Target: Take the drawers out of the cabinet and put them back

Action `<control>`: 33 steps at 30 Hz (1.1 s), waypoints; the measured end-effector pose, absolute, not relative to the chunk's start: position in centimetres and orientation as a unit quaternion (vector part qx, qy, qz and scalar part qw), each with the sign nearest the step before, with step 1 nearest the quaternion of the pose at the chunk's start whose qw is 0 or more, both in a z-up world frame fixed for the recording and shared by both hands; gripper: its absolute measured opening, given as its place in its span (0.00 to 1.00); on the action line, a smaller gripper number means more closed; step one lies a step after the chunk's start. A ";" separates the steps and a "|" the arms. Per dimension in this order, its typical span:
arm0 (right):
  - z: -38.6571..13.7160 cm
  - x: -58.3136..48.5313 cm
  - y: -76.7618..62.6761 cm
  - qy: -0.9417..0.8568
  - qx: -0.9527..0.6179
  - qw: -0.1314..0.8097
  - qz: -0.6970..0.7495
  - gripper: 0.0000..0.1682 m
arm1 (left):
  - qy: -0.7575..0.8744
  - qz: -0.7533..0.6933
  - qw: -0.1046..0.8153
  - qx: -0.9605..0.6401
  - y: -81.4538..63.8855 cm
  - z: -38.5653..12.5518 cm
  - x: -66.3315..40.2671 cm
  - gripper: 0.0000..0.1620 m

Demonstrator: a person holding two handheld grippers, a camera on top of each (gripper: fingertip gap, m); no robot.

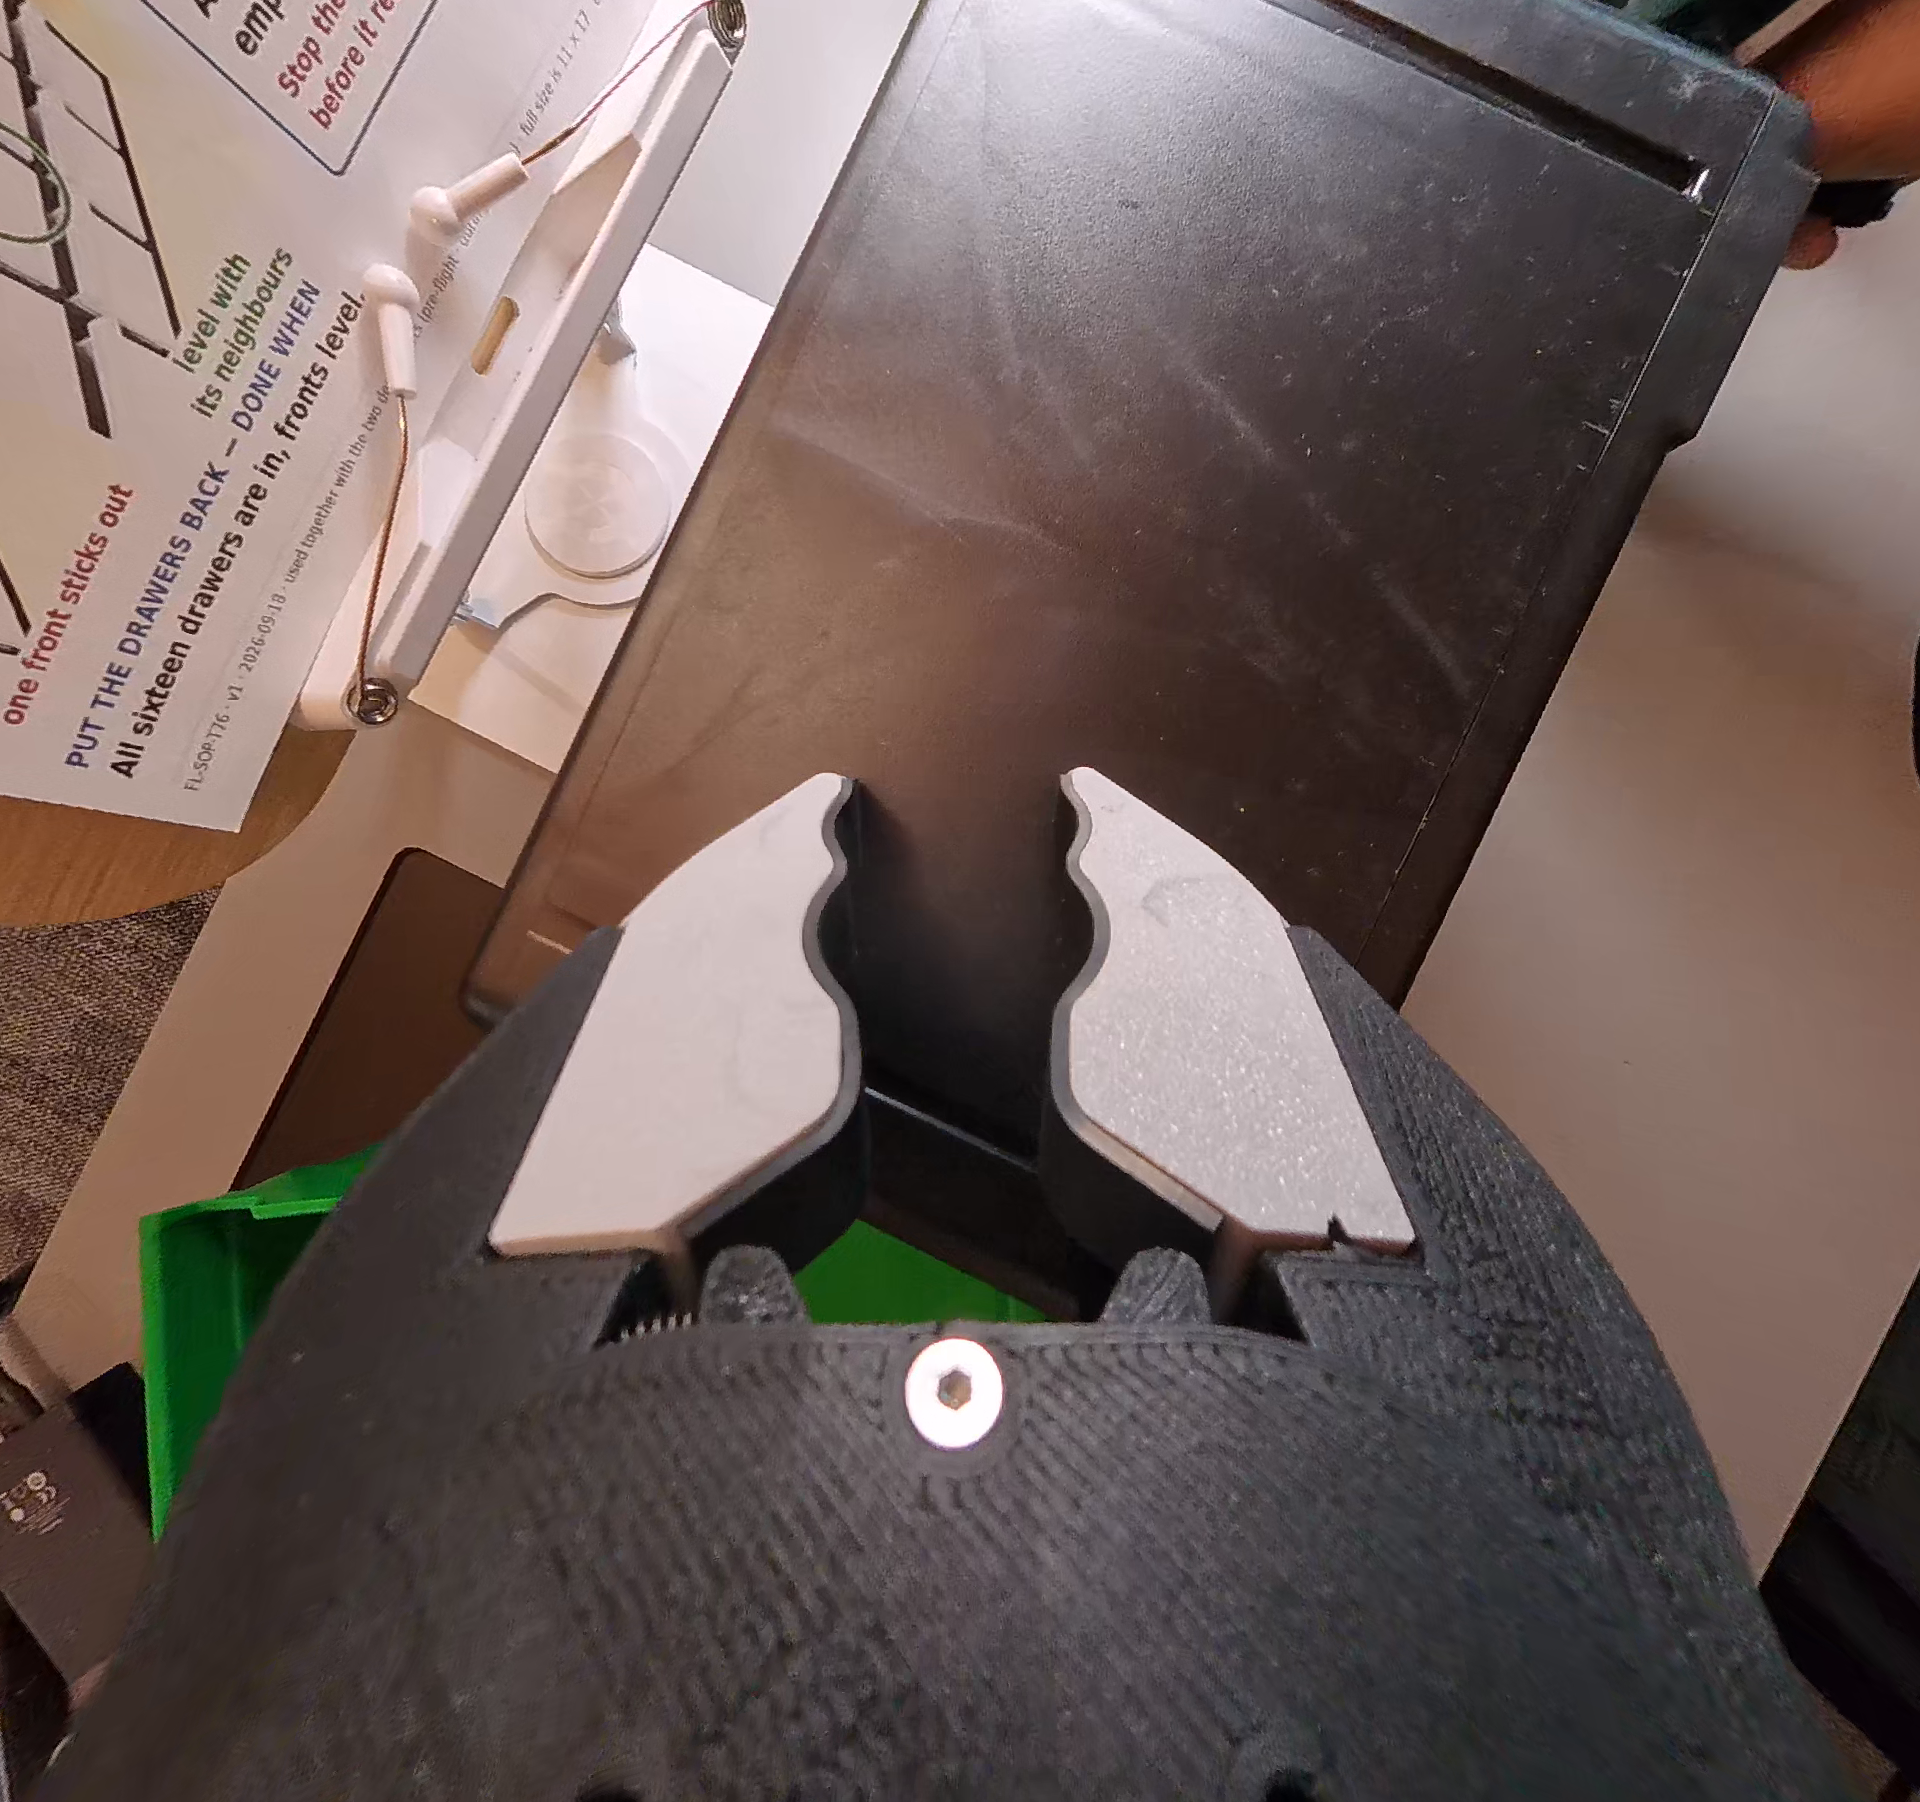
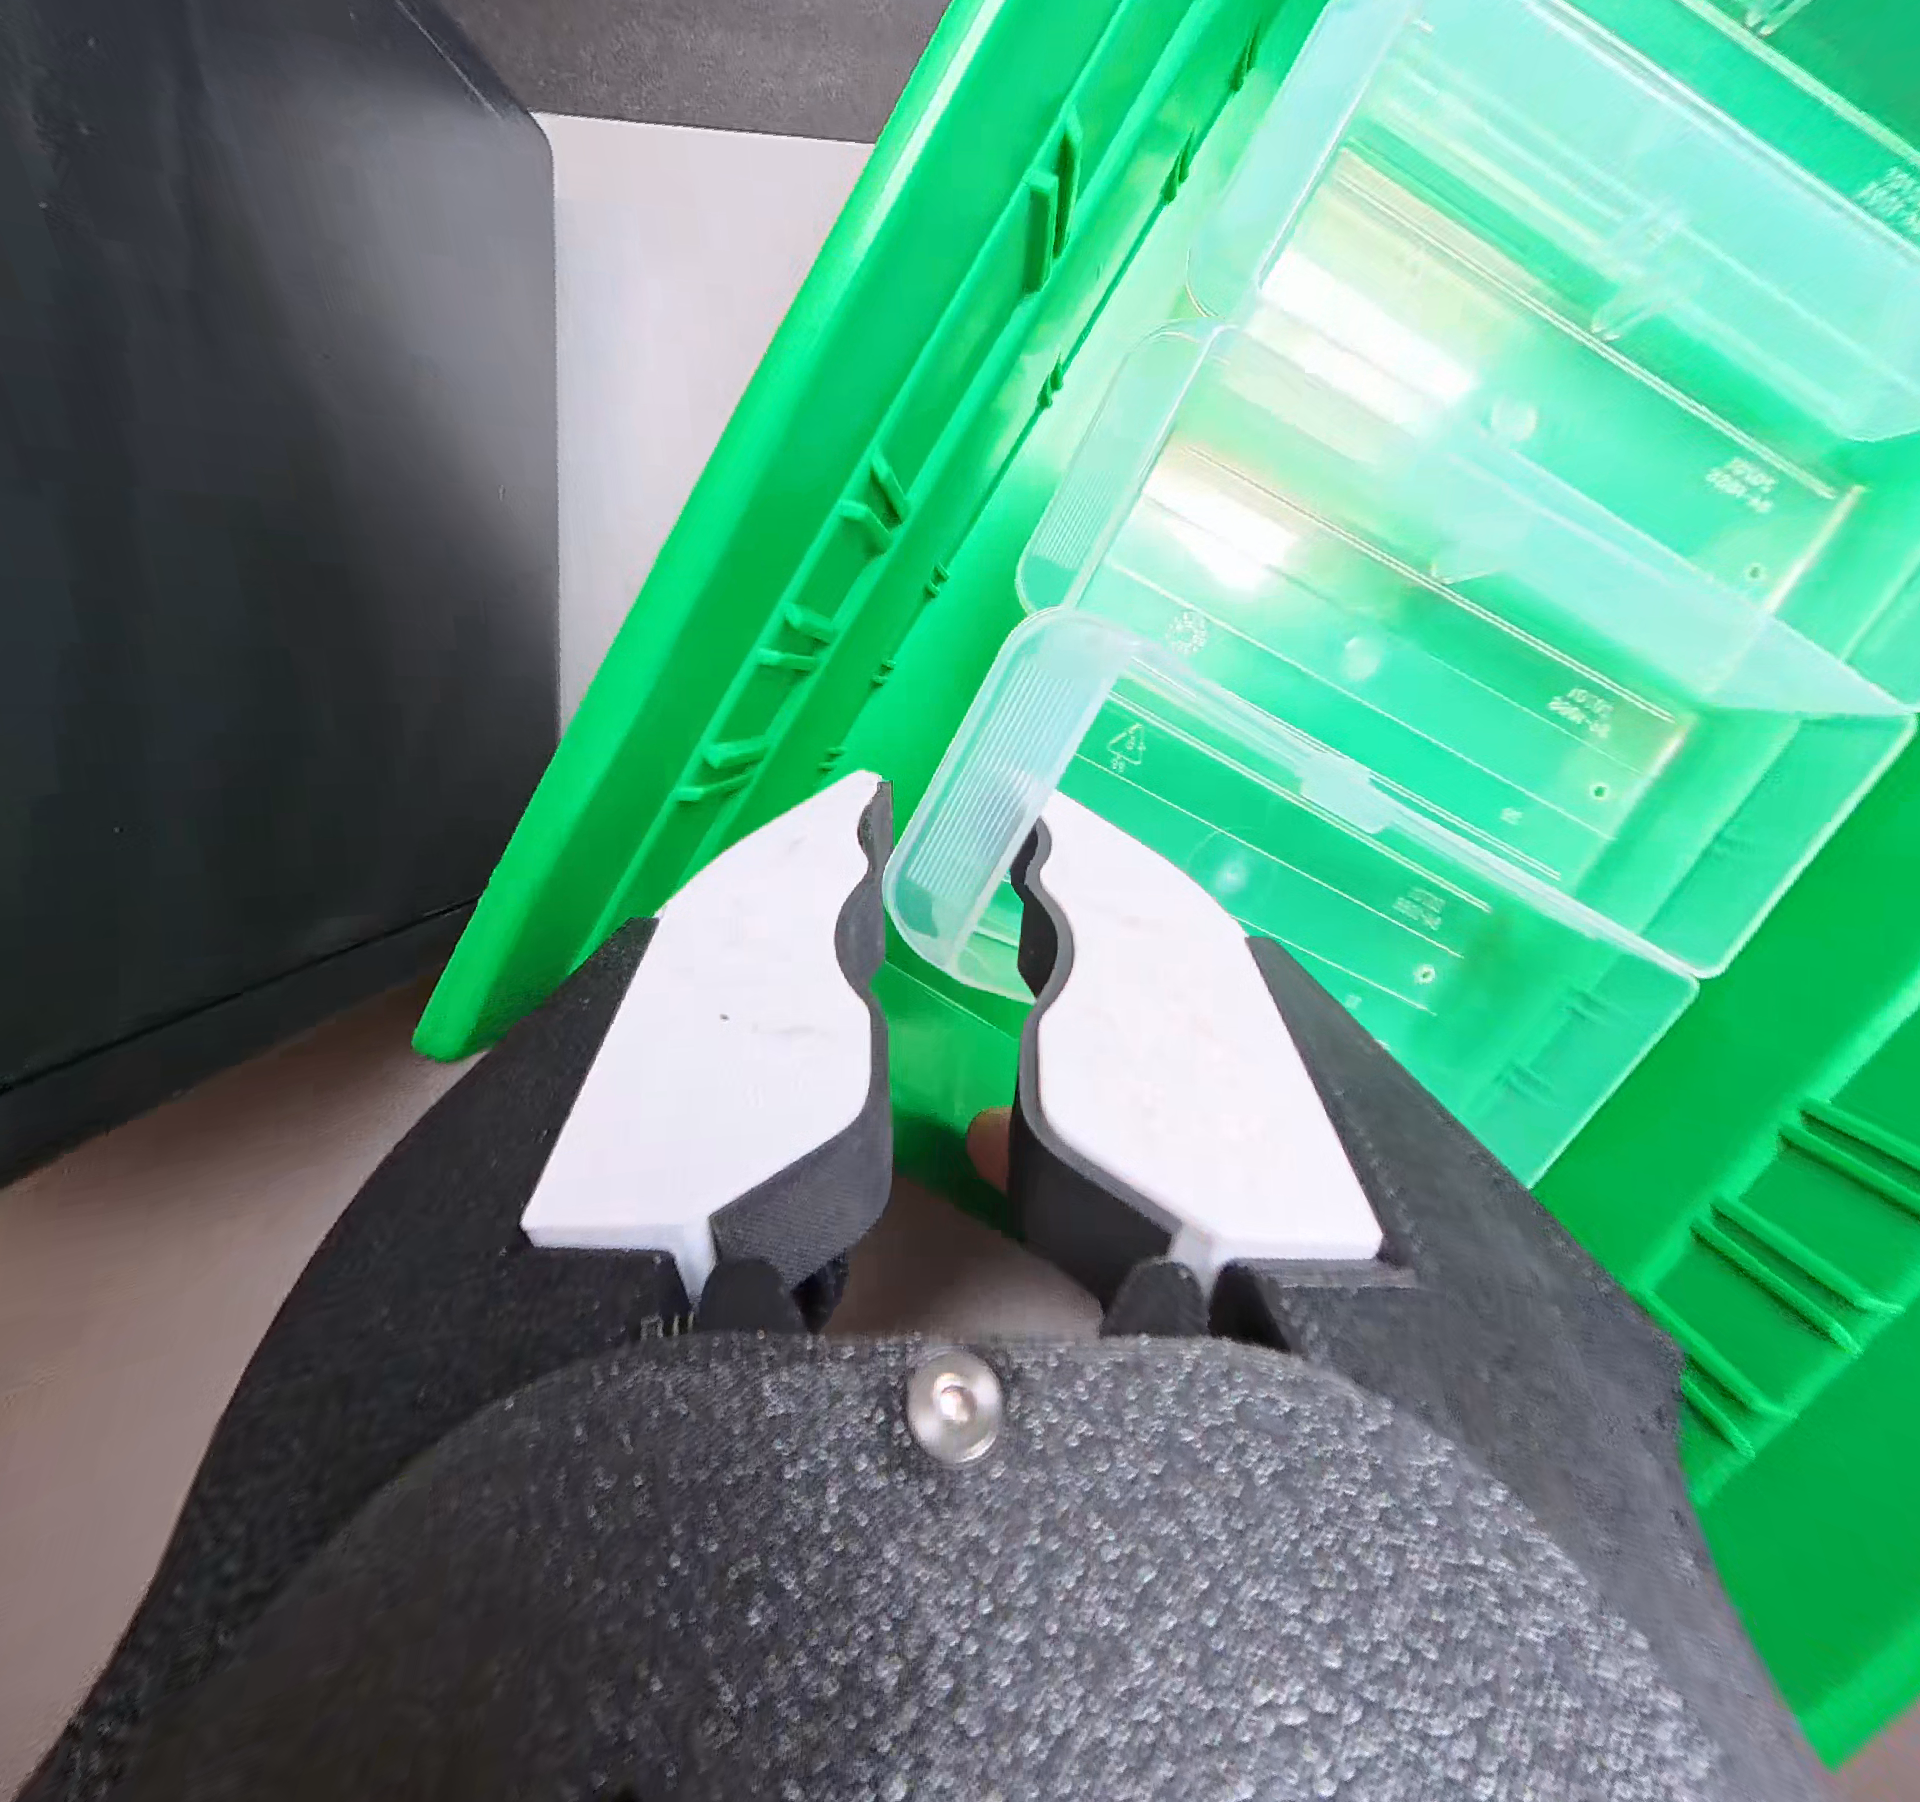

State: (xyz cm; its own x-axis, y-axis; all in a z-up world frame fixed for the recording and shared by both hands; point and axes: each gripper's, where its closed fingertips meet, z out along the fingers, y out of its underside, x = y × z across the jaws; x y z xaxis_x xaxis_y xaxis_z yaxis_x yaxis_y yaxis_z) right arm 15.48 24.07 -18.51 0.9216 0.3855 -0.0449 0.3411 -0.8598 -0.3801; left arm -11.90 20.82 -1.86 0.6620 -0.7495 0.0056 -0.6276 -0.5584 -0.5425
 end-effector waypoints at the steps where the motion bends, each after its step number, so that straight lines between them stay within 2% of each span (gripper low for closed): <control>1: -18.7 15.4 24.0 -0.193 -0.963 0.176 0.062 0.13 | 0.394 -0.118 0.256 -0.875 20.8 -1.9 -11.9 0.22; 6: -19.6 15.2 23.4 -0.228 -0.963 0.133 0.050 0.13 | 0.393 -0.116 0.253 -0.877 20.8 -1.9 -11.9 0.22; 12: -19.0 15.4 23.9 -0.244 -0.958 0.141 0.060 0.20 | 0.393 -0.112 0.251 -0.877 20.7 -1.9 -11.8 0.21; 13: -18.6 15.4 24.2 -0.244 -0.956 0.153 0.063 0.23 | 0.393 -0.112 0.251 -0.877 20.7 -1.9 -11.8 0.21; 16: -16.3 14.6 25.2 -0.250 -0.938 0.213 0.110 0.22 | 0.394 -0.112 0.251 -0.877 20.7 -1.9 -11.8 0.21; 20: -12.4 13.6 24.8 -0.336 -0.871 0.318 0.168 0.15 | 0.393 -0.116 0.253 -0.877 20.7 -1.9 -11.8 0.21; 22: -13.2 15.0 23.7 -0.404 -0.856 0.297 0.126 0.15 | 0.393 -0.118 0.253 -0.876 20.7 -1.9 -11.8 0.21; 27: -17.3 19.4 20.7 -0.511 -0.844 0.160 0.043 0.16 | 0.395 -0.113 0.248 -0.877 20.7 -1.9 -11.8 0.21; 31: -18.8 19.9 20.9 -0.525 -0.840 0.136 0.013 0.14 | 0.393 -0.114 0.246 -0.879 20.6 -1.9 -11.8 0.21; 33: -19.6 20.1 21.5 -0.536 -0.833 0.133 -0.025 0.10 | 0.392 -0.112 0.245 -0.880 20.6 -1.9 -11.8 0.21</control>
State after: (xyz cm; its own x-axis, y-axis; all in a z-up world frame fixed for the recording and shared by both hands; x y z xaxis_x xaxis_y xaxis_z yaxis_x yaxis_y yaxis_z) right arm 20.12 21.51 -19.59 0.4250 0.8863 0.1839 0.8995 -0.3907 -0.1958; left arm -11.80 20.63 -1.86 0.6672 -0.7448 0.0052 -0.6348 -0.5723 -0.5191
